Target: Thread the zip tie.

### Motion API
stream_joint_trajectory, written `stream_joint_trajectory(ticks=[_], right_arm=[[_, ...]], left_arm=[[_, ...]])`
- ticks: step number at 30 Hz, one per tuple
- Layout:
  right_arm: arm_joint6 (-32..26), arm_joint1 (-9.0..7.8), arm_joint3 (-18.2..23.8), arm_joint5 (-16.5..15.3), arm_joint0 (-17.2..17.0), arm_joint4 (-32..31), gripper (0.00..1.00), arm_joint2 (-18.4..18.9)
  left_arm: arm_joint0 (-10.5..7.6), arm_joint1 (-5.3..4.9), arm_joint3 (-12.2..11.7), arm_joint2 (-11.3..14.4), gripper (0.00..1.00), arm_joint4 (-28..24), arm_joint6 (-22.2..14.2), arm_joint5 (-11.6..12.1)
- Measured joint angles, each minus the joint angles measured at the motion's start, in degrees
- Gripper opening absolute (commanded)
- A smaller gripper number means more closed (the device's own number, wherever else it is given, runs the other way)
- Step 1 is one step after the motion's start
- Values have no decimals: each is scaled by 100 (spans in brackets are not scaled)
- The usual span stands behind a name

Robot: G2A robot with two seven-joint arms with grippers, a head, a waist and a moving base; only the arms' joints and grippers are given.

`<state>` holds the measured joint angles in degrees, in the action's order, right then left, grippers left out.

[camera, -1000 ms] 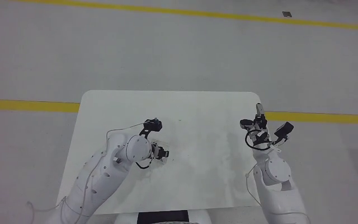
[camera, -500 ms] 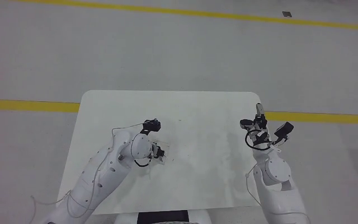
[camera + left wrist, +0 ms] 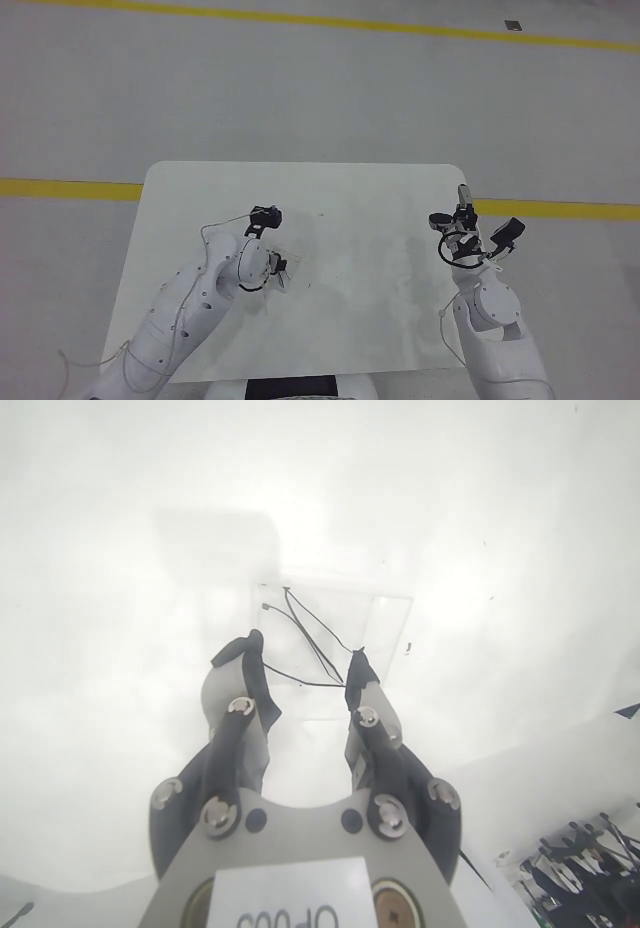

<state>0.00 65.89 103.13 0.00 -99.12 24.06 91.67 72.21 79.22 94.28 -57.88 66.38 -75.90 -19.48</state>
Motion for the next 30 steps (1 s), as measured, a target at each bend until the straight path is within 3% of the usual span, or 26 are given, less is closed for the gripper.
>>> stream_joint_trajectory(ticks=[5,11,15,30], right_arm=[[0,0,0,0,0,0,100,0],[0,0,0,0,0,0,100,0],[0,0,0,0,0,0,100,0],[0,0,0,0,0,0,100,0]], left_arm=[[38,70,68,-21,34,-60,-90,0],[57,146,-27,81,29,-13,-69,0],[61,180,-60,89,18,67,-68,0],[130,350,-252,50,17,376,55,0]])
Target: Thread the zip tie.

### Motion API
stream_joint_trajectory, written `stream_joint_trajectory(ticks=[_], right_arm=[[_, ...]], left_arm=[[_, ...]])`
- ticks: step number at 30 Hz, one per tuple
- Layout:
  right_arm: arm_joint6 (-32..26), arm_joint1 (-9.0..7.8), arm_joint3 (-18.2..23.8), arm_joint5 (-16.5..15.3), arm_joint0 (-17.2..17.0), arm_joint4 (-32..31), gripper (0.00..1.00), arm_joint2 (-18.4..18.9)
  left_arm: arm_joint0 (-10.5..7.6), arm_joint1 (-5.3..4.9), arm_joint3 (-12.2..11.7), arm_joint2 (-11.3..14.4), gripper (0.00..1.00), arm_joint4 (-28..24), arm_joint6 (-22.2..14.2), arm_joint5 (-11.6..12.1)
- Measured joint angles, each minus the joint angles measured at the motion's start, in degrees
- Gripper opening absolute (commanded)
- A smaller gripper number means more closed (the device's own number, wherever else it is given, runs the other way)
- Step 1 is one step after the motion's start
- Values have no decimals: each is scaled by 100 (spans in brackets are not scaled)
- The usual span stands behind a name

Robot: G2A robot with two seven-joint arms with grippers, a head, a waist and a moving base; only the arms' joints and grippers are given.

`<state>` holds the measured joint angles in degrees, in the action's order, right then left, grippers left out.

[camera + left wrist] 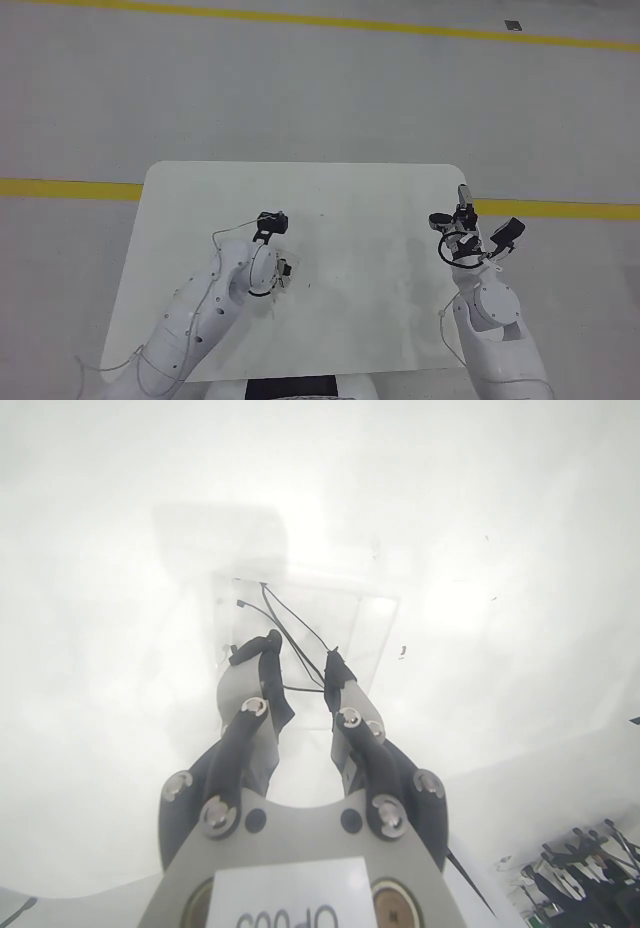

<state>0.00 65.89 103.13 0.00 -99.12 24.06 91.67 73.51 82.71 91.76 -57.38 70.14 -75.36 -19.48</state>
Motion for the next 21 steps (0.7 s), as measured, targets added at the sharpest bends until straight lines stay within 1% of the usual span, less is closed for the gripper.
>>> stream_joint_trajectory(ticks=[4,21], right_arm=[[0,0,0,0,0,0,100,0],[0,0,0,0,0,0,100,0]], left_arm=[[-21,49,-108,10,13,56,29,0],[-115,241,-520,-37,10,224,71,0]])
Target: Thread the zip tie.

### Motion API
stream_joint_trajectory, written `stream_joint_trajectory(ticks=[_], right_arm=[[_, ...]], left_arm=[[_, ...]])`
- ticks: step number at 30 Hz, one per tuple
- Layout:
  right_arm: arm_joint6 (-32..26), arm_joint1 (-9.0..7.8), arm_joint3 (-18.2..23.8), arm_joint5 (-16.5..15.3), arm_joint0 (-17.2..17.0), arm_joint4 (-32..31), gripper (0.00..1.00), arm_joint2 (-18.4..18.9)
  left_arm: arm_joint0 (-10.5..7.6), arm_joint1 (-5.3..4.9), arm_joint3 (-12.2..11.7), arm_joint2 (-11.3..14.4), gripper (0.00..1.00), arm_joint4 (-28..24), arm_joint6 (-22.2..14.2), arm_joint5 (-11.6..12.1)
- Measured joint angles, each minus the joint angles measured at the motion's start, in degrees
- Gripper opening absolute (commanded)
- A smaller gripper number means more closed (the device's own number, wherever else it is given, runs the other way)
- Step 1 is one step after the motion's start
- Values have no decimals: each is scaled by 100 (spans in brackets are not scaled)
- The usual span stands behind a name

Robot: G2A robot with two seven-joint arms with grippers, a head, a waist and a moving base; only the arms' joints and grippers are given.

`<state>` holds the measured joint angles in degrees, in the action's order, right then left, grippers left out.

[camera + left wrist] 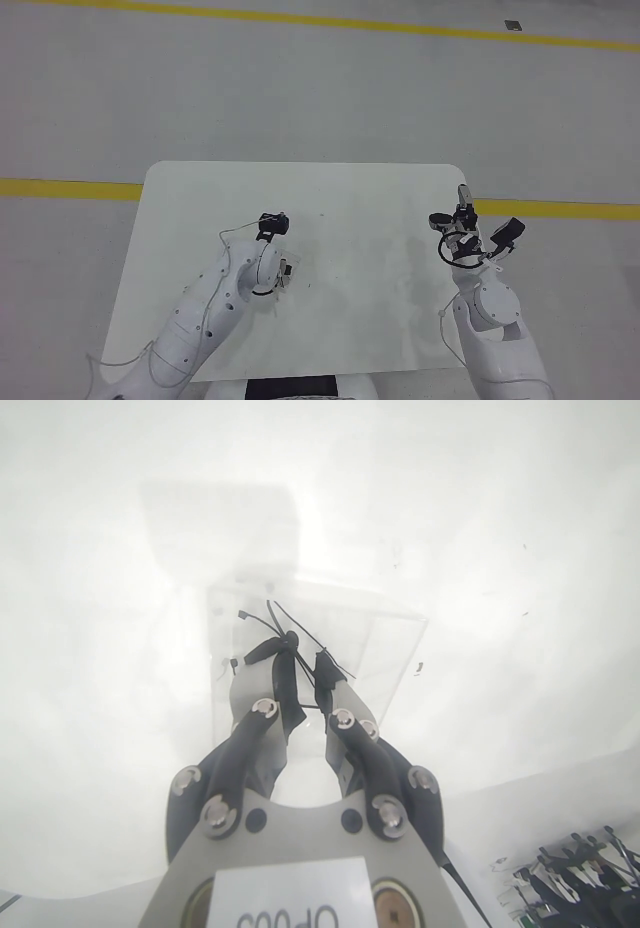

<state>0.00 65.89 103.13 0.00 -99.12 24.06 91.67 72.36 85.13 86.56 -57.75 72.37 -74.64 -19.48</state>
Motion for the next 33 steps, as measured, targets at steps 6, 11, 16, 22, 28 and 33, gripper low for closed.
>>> stream_joint_trajectory(ticks=[6,11,16,22,28,33], right_arm=[[0,0,0,0,0,0,100,0],[0,0,0,0,0,0,100,0],[0,0,0,0,0,0,100,0],[0,0,0,0,0,0,100,0],[0,0,0,0,0,0,100,0],[0,0,0,0,0,0,100,0]], left_arm=[[-39,55,-128,7,10,46,6,0],[-70,89,-233,-5,10,42,28,0],[-101,115,-322,-19,10,28,48,0],[-140,143,-421,-12,0,27,64,0],[-146,158,-422,-28,0,49,52,0],[-32,136,-70,-151,0,119,-71,0]])
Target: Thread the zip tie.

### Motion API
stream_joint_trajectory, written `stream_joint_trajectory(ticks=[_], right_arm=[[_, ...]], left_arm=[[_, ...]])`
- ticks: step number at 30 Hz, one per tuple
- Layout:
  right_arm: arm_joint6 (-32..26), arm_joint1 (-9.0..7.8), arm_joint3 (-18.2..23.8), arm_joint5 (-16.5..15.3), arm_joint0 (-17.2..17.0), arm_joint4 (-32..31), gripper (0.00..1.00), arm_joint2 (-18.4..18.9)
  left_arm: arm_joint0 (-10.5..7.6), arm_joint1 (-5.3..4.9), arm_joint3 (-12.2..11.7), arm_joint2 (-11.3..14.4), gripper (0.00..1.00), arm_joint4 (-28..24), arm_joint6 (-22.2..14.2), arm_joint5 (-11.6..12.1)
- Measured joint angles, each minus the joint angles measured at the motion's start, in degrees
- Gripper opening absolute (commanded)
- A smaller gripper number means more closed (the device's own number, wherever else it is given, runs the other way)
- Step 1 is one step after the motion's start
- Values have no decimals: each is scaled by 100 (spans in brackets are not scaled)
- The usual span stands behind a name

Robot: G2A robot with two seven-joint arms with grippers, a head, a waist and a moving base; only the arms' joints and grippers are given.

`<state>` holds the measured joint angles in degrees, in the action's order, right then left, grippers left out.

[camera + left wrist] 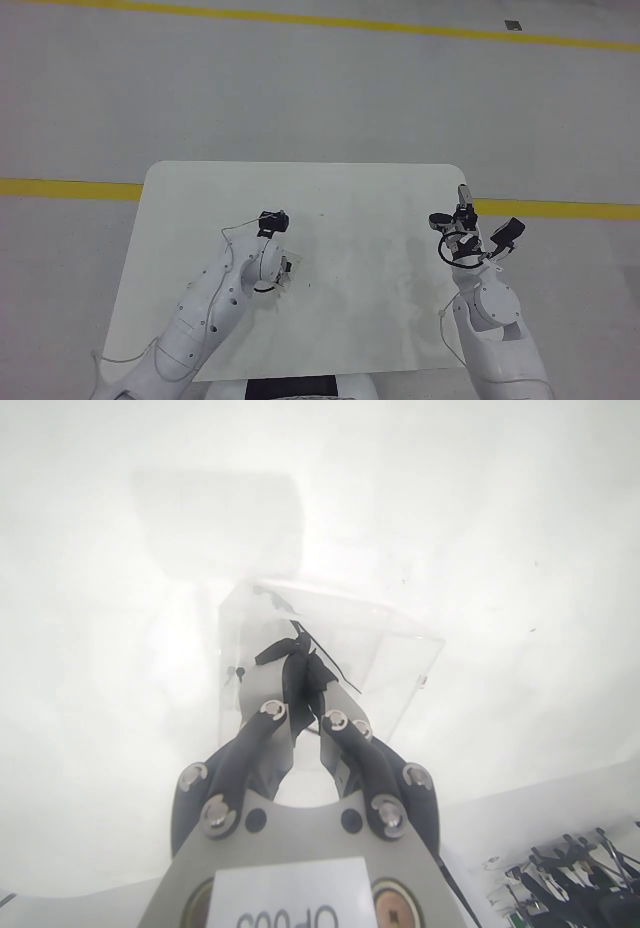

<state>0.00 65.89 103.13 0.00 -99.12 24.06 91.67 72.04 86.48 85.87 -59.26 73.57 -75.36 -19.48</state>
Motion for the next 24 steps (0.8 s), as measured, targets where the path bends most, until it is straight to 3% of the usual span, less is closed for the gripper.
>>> stream_joint_trajectory(ticks=[5,24], right_arm=[[0,0,0,0,0,0,100,0],[0,0,0,0,0,0,100,0]], left_arm=[[179,-39,400,-99,0,107,-161,0],[528,-189,1326,-294,0,158,-429,75]])
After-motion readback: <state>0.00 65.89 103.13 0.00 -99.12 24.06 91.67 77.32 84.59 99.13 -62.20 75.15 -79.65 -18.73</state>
